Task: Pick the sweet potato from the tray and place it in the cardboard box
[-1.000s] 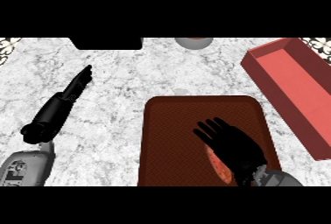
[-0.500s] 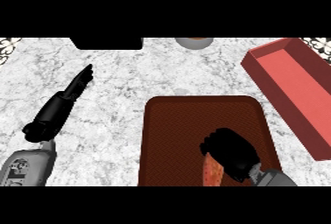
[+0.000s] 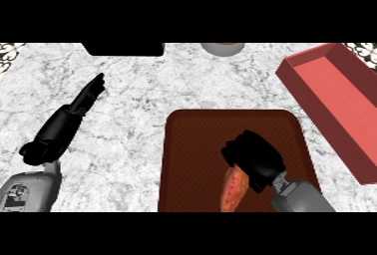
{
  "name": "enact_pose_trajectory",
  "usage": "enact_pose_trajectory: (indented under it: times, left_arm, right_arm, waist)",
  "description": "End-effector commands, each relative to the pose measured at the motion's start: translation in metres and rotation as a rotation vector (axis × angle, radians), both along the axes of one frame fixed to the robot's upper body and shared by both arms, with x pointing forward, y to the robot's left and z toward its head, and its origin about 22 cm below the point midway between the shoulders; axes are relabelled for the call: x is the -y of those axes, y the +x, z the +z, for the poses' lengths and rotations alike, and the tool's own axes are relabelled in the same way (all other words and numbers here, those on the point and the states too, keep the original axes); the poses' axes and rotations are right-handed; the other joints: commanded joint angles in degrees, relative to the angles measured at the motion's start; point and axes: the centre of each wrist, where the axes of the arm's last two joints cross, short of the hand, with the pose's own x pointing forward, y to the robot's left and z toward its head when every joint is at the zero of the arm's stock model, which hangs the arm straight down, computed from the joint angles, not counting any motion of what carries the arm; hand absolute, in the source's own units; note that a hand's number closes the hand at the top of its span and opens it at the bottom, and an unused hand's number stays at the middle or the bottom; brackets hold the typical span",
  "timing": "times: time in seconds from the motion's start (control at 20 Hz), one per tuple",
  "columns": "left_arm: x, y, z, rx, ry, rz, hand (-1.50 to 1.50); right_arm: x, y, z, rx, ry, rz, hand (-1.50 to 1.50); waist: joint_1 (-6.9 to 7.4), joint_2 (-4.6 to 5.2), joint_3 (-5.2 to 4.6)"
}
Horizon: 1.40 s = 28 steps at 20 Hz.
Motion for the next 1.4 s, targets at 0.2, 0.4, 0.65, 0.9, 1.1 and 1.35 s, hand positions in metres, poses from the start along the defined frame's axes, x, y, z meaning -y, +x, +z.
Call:
enact_pose_trajectory:
  times: [0.2,0.4,0.65,0.9,1.1,1.35]
  left_arm:
    - [0.013,0.004,0.005,0.021,0.003,-0.038,0.00]
    - [0.002,0.008,0.000,0.005,-0.014,-0.012,0.00]
    - [0.010,0.003,-0.001,0.013,0.003,0.009,0.00]
    - [0.004,0.007,-0.015,-0.019,0.001,0.012,0.00]
    - [0.005,0.012,0.001,-0.015,-0.002,0.029,0.00]
    - [-0.001,0.016,0.001,0.011,0.000,0.010,0.00]
  right_arm:
    - [-0.015,0.086,0.032,0.036,0.246,-0.542,1.50]
    - [-0.035,0.123,0.076,0.235,0.244,-0.532,1.50]
    - [-0.049,0.126,0.111,0.359,0.237,-0.541,1.50]
    - [-0.036,0.134,0.161,0.481,0.430,-0.786,1.50]
    - [0.012,0.145,0.186,0.548,0.504,-0.981,1.50]
    - [0.058,0.159,0.210,0.624,0.513,-1.120,1.50]
  waist:
    - [2.34,0.92,0.13]
    - [1.55,0.57,0.05]
    - [-0.03,-0.04,0.04]
    - [-0.43,-0.07,0.02]
    - [-0.52,0.05,0.06]
    - [-0.06,0.25,0.03]
